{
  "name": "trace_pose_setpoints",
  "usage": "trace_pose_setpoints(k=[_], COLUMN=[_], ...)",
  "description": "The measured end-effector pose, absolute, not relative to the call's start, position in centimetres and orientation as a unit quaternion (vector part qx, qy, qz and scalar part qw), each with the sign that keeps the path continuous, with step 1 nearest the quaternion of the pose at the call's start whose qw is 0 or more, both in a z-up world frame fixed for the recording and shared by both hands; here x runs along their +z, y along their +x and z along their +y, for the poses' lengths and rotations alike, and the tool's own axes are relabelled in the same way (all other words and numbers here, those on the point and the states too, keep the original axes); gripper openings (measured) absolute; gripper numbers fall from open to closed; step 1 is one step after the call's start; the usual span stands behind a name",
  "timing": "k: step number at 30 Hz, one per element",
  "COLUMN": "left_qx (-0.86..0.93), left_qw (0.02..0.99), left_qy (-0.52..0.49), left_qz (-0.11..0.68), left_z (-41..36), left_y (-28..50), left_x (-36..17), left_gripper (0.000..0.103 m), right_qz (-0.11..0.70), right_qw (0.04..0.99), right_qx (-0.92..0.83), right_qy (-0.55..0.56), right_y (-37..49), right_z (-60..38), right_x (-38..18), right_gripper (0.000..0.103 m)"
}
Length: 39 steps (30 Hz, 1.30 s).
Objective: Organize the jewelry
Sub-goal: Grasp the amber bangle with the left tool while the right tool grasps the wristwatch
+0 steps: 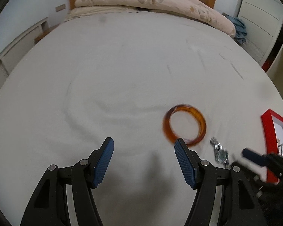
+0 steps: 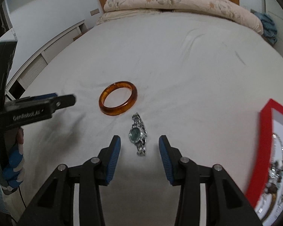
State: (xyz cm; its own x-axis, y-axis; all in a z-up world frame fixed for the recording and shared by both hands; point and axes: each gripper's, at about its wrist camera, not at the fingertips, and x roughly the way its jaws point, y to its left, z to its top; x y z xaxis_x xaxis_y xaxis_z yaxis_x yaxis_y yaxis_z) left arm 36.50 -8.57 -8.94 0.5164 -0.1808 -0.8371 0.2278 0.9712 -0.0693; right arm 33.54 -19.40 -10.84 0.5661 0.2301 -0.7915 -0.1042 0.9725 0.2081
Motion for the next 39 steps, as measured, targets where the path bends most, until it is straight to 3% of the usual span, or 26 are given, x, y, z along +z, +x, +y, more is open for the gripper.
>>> trace_pose_setpoints(k=[15, 19, 21, 22, 39], left_qx=[-0.138, -0.15, -0.154, -0.157, -0.151], left_qw=[0.859, 0.86, 0.86, 0.86, 0.859], left_qy=[0.055, 0.069, 0.07, 0.069, 0.062], left_qz=[0.49, 0.483, 0.481, 0.481, 0.485], left_z=[-12.6, -13.1, -13.5, -13.4, -14.4], left_y=[39.4, 38.6, 38.5, 38.3, 35.5], left_x=[-12.8, -13.1, -13.1, -13.0, -8.0], left_gripper=[0.045, 0.023, 0.016, 0.011, 0.01], right_qz=[0.456, 0.451, 0.449, 0.447, 0.421], right_qw=[0.88, 0.883, 0.884, 0.884, 0.893], right_qx=[0.124, 0.127, 0.132, 0.133, 0.132], right_qy=[0.048, 0.033, 0.021, 0.013, 0.095], right_y=[35.7, 35.0, 34.8, 34.6, 32.2], right_z=[-18.6, -18.1, -17.6, -17.4, -22.1], right_x=[-13.9, -14.2, -14.2, -14.3, -7.5], right_gripper=[0.04, 0.033, 0.022, 0.022, 0.021])
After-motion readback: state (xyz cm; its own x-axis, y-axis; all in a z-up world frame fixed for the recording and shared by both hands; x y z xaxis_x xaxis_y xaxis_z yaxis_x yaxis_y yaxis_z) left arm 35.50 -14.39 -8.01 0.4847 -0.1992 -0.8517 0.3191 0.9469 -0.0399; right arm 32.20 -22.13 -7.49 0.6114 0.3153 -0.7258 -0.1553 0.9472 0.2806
